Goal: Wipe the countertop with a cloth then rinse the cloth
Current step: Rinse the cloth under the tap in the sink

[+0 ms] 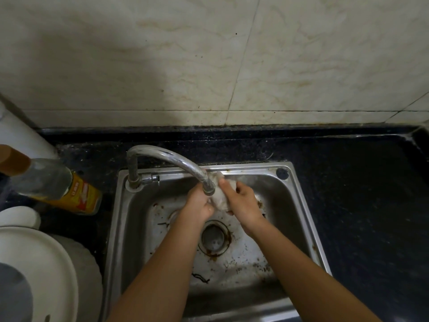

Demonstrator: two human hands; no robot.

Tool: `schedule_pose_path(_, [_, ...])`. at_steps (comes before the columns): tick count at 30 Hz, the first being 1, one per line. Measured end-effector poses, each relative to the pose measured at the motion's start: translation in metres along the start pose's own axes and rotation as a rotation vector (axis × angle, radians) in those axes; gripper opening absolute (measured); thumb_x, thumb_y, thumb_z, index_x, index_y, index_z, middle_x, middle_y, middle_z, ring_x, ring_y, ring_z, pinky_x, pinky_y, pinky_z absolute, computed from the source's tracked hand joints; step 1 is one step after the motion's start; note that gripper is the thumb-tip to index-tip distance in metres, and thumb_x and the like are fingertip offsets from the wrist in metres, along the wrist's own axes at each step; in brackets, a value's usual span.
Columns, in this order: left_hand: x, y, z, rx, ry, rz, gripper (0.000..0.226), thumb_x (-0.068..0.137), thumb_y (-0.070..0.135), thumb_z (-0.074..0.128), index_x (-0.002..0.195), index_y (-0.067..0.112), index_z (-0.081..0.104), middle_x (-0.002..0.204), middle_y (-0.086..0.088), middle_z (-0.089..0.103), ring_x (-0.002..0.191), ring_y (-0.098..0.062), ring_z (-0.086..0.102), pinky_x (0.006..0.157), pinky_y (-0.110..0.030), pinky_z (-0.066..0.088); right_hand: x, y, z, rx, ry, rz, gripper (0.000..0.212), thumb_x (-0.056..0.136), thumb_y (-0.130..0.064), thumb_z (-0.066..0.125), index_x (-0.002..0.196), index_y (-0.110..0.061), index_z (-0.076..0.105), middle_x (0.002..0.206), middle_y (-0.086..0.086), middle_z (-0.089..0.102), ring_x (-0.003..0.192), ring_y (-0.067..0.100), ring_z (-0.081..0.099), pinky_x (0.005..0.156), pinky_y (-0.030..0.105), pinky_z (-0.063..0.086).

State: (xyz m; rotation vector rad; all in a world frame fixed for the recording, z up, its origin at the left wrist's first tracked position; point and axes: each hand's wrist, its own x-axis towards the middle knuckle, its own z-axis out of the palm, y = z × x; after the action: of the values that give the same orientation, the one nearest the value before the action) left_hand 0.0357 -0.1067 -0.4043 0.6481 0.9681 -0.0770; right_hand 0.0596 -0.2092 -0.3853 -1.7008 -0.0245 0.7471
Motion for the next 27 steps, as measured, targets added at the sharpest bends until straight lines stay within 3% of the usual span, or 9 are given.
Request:
schedule_pose_path(3, [0.004, 0.004, 0.004, -0.023, 0.041, -0.008, 0.038, 0.095, 0.039, 0.043, 0.084, 0.006, 0.058, 0.099, -0.019, 0.061, 0.097, -0.035, 0.059, 0.097, -0.048, 0.045, 0.001, -0.001, 0.001, 0.010, 0.021, -0.012, 0.028, 0.095, -0.031, 0.058, 0.099, -0.004, 0.063, 0.078, 0.001, 0.069, 0.056, -0.002, 0.063, 0.050, 0.012, 0.045])
schedule_pose_path(8, [0.011, 0.012, 0.002, -0.188, 0.012, 0.061, 0.042, 0.096, 0.046, 0.034, 0.088, 0.010, 0.054, 0.099, -0.018, 0.057, 0.083, -0.027, 0.058, 0.080, -0.040, 0.047, 0.003, -0.004, 0.003, 0.021, 0.051, -0.018, 0.024, 0.094, -0.031, 0.059, 0.093, -0.007, 0.063, 0.079, 0.002, 0.069, 0.062, 0.003, 0.063, 0.054, 0.016, 0.047])
schedule_pose_path(11, [0.008, 0.018, 0.003, -0.346, -0.055, 0.100, 0.043, 0.097, 0.046, 0.033, 0.081, 0.010, 0.050, 0.081, -0.011, 0.053, 0.075, -0.022, 0.054, 0.072, -0.035, 0.045, 0.006, -0.005, 0.008, 0.043, 0.050, 0.016, 0.035, 0.090, -0.036, 0.064, 0.098, -0.001, 0.064, 0.094, 0.019, 0.070, 0.079, 0.020, 0.065, 0.076, 0.037, 0.055])
schedule_pose_path(13, [0.008, 0.021, 0.003, -0.423, -0.085, 0.102, 0.040, 0.097, 0.044, 0.035, 0.079, 0.012, 0.051, 0.077, -0.009, 0.054, 0.073, -0.021, 0.054, 0.068, -0.034, 0.047, 0.008, -0.007, 0.011, 0.079, 0.048, 0.023, 0.036, 0.090, -0.033, 0.065, 0.100, 0.001, 0.063, 0.097, 0.023, 0.069, 0.082, 0.024, 0.064, 0.084, 0.041, 0.054])
schedule_pose_path(18, [0.008, 0.023, 0.004, -0.469, -0.022, 0.144, 0.036, 0.098, 0.039, 0.037, 0.075, 0.015, 0.050, 0.070, -0.007, 0.052, 0.055, -0.018, 0.057, 0.046, -0.024, 0.050, 0.007, -0.009, 0.016, 0.104, 0.030, -0.002, 0.035, 0.091, -0.027, 0.064, 0.096, 0.007, 0.058, 0.081, 0.016, 0.062, 0.072, 0.023, 0.054, 0.070, 0.034, 0.048])
schedule_pose_path(22, [0.003, 0.019, 0.008, -0.361, -0.002, 0.193, 0.038, 0.097, 0.045, 0.037, 0.079, 0.015, 0.052, 0.077, -0.007, 0.055, 0.067, -0.019, 0.057, 0.061, -0.031, 0.047, 0.008, -0.008, 0.015, 0.079, 0.056, -0.021, 0.024, 0.092, -0.028, 0.062, 0.083, -0.006, 0.058, 0.073, 0.006, 0.057, 0.062, 0.012, 0.052, 0.059, 0.023, 0.045])
schedule_pose_path(27, [0.002, 0.008, 0.008, -0.243, 0.032, 0.208, 0.047, 0.096, 0.052, 0.037, 0.096, 0.011, 0.059, 0.097, -0.015, 0.064, 0.090, -0.027, 0.063, 0.074, -0.037, 0.050, 0.011, -0.006, 0.013, 0.091, 0.103, -0.023, 0.027, 0.093, -0.025, 0.061, 0.094, 0.001, 0.061, 0.073, 0.002, 0.060, 0.052, 0.000, 0.052, 0.051, 0.015, 0.042])
